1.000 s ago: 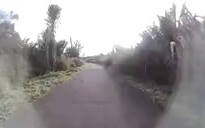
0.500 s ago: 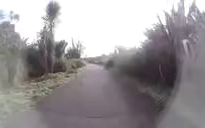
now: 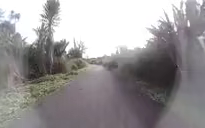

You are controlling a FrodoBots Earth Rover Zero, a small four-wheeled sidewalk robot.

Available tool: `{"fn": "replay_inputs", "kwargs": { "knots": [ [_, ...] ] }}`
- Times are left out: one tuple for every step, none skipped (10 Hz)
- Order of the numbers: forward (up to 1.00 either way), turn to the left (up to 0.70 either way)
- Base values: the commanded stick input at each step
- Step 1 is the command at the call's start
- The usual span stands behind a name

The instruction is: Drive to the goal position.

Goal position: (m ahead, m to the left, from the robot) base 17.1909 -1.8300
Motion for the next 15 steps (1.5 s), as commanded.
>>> {"fn": "replay_inputs", "kwargs": {
  "knots": [
    [0.7, 0.0],
    [0.7, 0.0],
    [0.7, -0.05],
    [0.7, -0.25],
    [0.7, -0.34],
    [0.7, -0.24],
    [0.7, -0.05],
    [0.7, 0.0],
    [0.7, 0.0],
    [0.7, 0.0],
    [0.7, 0.0],
    [0.7, 0.0],
    [0.7, 0.0],
    [0.7, 0.0],
    [0.7, 0.0]
  ]
}}
